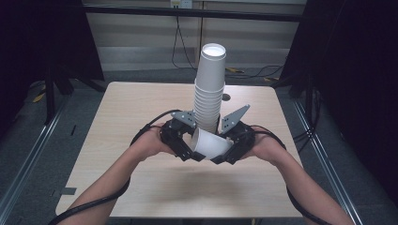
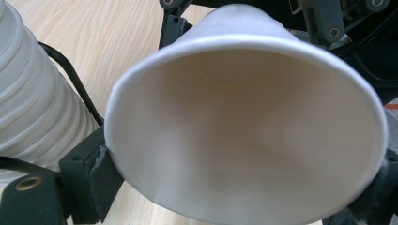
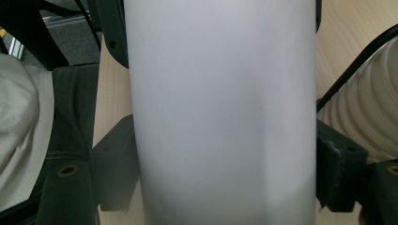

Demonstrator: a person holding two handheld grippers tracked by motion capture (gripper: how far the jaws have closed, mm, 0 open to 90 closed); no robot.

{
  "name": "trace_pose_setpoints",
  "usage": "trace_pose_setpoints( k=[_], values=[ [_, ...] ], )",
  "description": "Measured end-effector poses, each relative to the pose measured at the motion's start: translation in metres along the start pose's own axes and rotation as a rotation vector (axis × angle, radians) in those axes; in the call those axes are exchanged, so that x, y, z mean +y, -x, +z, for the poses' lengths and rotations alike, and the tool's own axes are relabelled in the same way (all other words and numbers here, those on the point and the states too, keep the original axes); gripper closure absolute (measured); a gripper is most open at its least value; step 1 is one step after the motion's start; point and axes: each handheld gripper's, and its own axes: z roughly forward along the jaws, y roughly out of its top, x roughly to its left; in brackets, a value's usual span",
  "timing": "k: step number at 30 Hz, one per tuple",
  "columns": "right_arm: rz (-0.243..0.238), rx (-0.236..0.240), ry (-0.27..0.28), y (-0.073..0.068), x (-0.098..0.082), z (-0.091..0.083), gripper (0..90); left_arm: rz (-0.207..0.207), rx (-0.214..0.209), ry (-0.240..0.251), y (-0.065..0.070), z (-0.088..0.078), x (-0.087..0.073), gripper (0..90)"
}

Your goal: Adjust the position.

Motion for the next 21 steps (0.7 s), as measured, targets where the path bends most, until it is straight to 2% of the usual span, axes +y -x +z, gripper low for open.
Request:
trace_pose_setpoints(
  k=[21],
  values=[
    [0.009, -0.004, 0.018, 0.0013, -0.0029, 0.0023, 22.7, 0.004, 0.009, 0.005, -0.0004, -0.0008, 0.0032, 10.4]
  ],
)
